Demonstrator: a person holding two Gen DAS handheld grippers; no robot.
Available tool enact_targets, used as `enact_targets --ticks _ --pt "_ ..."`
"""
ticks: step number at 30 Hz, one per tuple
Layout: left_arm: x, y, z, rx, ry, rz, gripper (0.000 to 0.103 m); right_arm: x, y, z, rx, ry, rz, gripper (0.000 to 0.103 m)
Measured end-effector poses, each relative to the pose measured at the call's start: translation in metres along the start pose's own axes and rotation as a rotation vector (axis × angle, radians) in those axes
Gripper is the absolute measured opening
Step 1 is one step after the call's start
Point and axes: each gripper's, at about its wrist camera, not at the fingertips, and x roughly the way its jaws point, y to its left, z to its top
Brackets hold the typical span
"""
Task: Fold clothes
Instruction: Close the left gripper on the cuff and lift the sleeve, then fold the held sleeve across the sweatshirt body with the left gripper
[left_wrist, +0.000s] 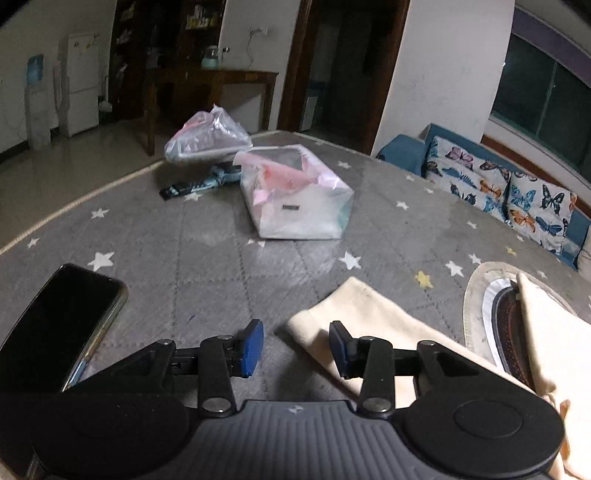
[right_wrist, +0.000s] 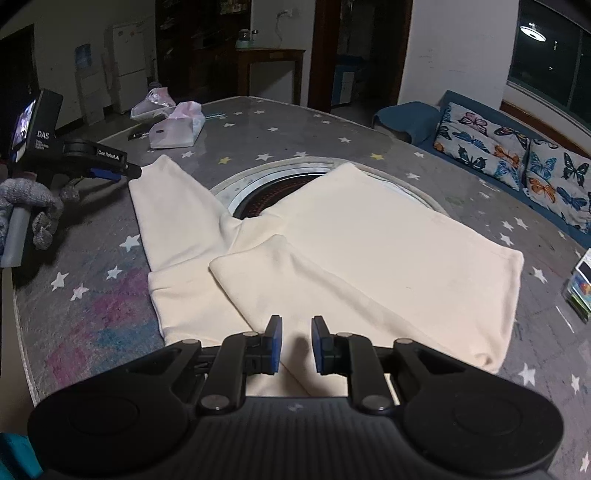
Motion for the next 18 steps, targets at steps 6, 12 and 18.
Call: enact_targets --ticks 6,12,18 --pt "-0.019 -0.011 0.006 -0.014 -0.063 -0.087 0.005 -0.014 -0.008 -0.006 0.030 -0.025 -0.018 0.016" --pt "-0.071 -0.055 0.015 0.055 -0.143 -0.294 0.005 -0.028 -0.022 -0.015 0.074 -0.048 -0.047 0.016" --pt "-0.108 -0.101 0.017 0.086 -0.142 -0.503 0.005 -0.042 -0.034 -0.025 0.108 -0.070 -0.072 0.016"
